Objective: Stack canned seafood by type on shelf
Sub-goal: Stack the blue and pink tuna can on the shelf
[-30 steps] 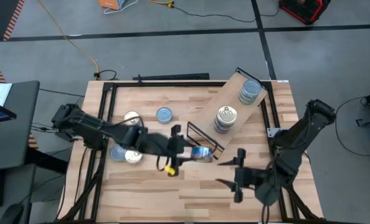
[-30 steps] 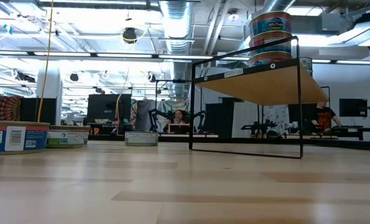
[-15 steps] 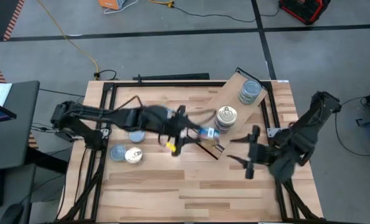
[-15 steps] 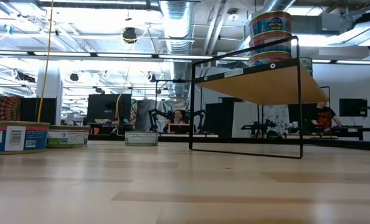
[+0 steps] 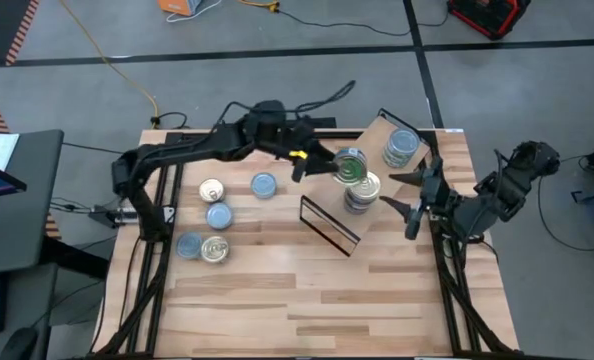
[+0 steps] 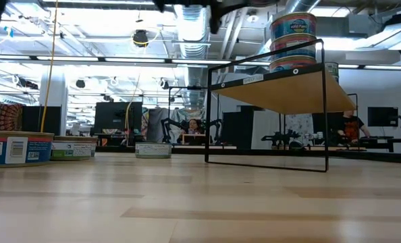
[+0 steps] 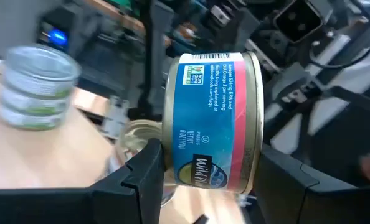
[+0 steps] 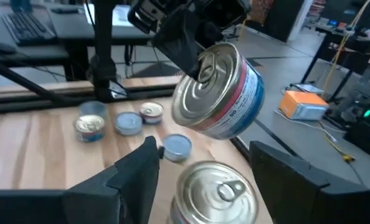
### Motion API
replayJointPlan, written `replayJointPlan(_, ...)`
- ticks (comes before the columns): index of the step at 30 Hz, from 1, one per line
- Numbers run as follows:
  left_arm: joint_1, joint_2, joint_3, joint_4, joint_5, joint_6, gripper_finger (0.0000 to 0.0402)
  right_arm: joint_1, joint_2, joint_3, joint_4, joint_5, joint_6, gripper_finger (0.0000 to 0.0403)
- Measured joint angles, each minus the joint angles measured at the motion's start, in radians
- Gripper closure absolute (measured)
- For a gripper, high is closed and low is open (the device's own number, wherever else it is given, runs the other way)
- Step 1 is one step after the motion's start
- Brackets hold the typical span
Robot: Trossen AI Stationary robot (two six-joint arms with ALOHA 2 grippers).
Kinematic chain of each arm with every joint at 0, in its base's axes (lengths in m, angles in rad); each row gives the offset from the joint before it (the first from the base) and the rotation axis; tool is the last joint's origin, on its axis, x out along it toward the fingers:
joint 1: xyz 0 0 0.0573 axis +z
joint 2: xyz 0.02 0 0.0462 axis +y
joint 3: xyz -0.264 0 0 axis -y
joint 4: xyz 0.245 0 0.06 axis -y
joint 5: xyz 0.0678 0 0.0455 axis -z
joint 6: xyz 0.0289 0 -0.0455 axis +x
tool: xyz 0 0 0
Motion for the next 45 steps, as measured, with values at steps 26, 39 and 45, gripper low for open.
replayJointPlan(26,0.017,0.241,0.301,-0.248,0.154,0.003,0.0197,-0.016,-0.128,-0.001,-0.078,-0.003,-0.01,0.0127)
replayJointPlan(39,0.012,0.241,0.301,-0.226,0.165,-0.003,0.018,-0.015,-0.114,-0.001,-0.084,-0.003,-0.011,0.0127)
replayJointPlan(45,0.011,0.239,0.301,-0.201,0.153,0.013,0.0133,-0.015,-0.115,-0.001,-0.084,-0.003,-0.01,0.0127)
